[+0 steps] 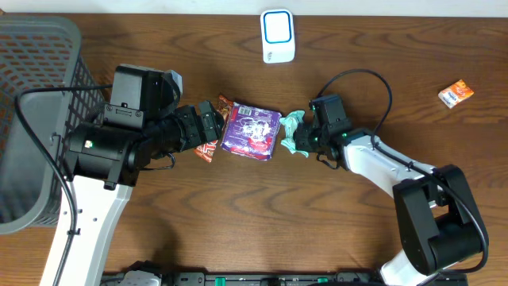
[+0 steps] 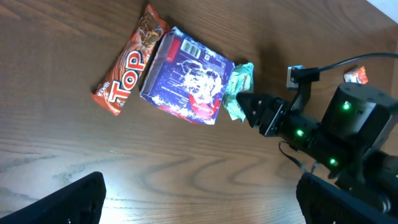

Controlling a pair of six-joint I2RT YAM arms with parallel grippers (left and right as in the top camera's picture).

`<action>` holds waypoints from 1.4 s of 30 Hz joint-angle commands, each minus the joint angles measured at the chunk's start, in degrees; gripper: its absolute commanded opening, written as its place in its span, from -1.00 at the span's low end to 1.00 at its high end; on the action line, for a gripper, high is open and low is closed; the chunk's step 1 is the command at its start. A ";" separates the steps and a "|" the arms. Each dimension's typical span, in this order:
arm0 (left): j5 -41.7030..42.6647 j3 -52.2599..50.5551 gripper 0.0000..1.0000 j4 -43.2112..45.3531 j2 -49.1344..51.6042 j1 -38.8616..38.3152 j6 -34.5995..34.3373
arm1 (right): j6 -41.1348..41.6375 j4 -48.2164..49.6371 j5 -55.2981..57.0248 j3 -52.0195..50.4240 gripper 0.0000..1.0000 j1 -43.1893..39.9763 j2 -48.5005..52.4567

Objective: Scan the item barcode
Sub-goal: 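Reach the right gripper to the green wipes pack and grasp it, then hold the green wipes pack in front of the white scanner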

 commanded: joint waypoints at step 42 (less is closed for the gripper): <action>0.31 0.66 0.96 0.02 0.22 0.24 0.35 | -1.22 8.24 10.73 54.45 -0.98 -0.66 26.67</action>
